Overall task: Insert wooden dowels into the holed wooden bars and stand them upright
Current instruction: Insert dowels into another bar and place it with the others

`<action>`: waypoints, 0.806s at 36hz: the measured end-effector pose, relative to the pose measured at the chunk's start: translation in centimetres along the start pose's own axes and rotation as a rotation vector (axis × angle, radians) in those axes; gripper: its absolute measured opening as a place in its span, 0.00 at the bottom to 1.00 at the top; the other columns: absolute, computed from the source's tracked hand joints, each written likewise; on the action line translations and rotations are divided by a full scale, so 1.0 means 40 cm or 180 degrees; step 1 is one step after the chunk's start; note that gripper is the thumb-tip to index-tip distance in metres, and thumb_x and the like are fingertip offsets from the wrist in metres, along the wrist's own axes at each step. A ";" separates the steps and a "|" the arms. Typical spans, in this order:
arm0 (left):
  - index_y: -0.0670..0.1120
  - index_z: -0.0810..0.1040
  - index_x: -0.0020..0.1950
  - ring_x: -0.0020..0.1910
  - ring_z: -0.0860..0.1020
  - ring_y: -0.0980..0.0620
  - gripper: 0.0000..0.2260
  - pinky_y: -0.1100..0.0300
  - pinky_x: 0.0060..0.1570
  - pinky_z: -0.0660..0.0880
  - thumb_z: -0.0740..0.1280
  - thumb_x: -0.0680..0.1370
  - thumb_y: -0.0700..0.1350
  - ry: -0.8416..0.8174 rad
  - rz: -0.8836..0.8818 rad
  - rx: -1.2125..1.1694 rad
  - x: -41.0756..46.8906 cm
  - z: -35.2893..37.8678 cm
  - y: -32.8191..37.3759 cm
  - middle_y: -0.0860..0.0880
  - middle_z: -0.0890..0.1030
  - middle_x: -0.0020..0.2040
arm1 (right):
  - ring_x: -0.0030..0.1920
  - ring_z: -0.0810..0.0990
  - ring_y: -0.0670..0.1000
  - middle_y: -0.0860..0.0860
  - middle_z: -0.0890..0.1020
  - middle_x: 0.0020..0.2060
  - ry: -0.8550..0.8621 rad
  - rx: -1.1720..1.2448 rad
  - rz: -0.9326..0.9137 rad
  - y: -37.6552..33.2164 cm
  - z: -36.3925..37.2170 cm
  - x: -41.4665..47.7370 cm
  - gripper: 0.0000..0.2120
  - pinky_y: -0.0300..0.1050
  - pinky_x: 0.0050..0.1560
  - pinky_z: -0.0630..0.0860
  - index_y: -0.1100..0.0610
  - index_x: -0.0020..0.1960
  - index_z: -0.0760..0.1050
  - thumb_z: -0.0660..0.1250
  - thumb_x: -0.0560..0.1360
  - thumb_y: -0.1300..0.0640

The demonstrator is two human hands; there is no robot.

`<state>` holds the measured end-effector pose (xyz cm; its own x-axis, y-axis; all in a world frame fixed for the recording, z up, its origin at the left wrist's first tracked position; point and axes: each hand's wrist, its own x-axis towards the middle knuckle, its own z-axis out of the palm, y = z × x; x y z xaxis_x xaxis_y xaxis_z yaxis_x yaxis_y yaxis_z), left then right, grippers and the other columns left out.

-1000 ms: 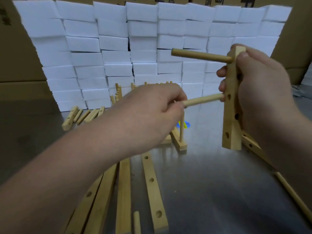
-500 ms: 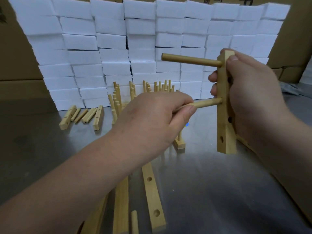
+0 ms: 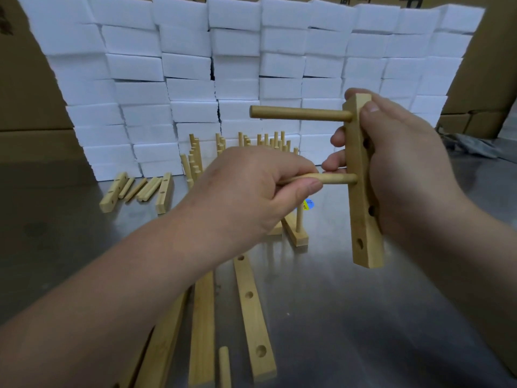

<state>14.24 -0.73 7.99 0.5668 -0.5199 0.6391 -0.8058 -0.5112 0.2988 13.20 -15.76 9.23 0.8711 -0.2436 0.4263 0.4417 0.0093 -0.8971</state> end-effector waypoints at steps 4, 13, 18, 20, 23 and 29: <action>0.45 0.82 0.44 0.35 0.71 0.55 0.14 0.60 0.33 0.67 0.60 0.75 0.51 0.0032 0.0053 0.0077 0.000 0.006 0.000 0.52 0.74 0.29 | 0.24 0.76 0.47 0.48 0.76 0.29 -0.0002 0.0079 -0.0038 -0.004 -0.002 -0.001 0.13 0.38 0.27 0.75 0.49 0.54 0.75 0.53 0.81 0.56; 0.55 0.76 0.35 0.33 0.71 0.61 0.12 0.72 0.32 0.66 0.56 0.72 0.57 -0.0178 -0.0466 -0.0308 -0.004 0.015 0.008 0.55 0.71 0.25 | 0.23 0.75 0.46 0.48 0.76 0.29 -0.0009 -0.0084 -0.0151 0.012 -0.004 -0.001 0.13 0.37 0.27 0.74 0.49 0.55 0.75 0.52 0.81 0.56; 0.51 0.80 0.37 0.30 0.71 0.64 0.15 0.73 0.31 0.66 0.57 0.71 0.57 -0.0190 -0.0830 -0.0597 -0.001 0.011 0.014 0.60 0.72 0.27 | 0.23 0.75 0.47 0.46 0.76 0.27 0.0013 -0.0093 -0.0257 0.008 -0.005 -0.001 0.13 0.36 0.26 0.73 0.49 0.55 0.76 0.53 0.81 0.56; 0.54 0.78 0.34 0.25 0.70 0.63 0.14 0.72 0.26 0.65 0.58 0.73 0.57 -0.0295 -0.1060 -0.0760 0.001 0.006 0.012 0.58 0.71 0.22 | 0.23 0.75 0.47 0.46 0.76 0.27 -0.0034 -0.0138 -0.0292 0.011 -0.003 -0.003 0.13 0.37 0.27 0.74 0.47 0.53 0.76 0.53 0.81 0.57; 0.53 0.79 0.33 0.19 0.66 0.61 0.15 0.66 0.24 0.67 0.60 0.74 0.57 -0.0382 -0.1380 -0.1041 0.002 0.004 0.010 0.57 0.67 0.17 | 0.24 0.75 0.47 0.46 0.76 0.27 -0.0067 -0.0096 -0.0280 0.014 -0.002 -0.004 0.13 0.37 0.28 0.75 0.48 0.55 0.75 0.53 0.81 0.57; 0.54 0.80 0.34 0.19 0.67 0.61 0.14 0.67 0.25 0.68 0.62 0.74 0.57 -0.0244 -0.1534 -0.1060 0.011 0.000 0.020 0.59 0.68 0.17 | 0.26 0.78 0.47 0.46 0.77 0.30 -0.0013 -0.0101 -0.0319 0.012 -0.001 0.007 0.11 0.40 0.31 0.78 0.45 0.55 0.74 0.54 0.81 0.54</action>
<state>13.85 -1.37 8.52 0.8832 -0.3366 0.3268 -0.4578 -0.4662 0.7570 13.65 -15.87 8.91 0.8238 -0.2378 0.5145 0.5197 -0.0456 -0.8532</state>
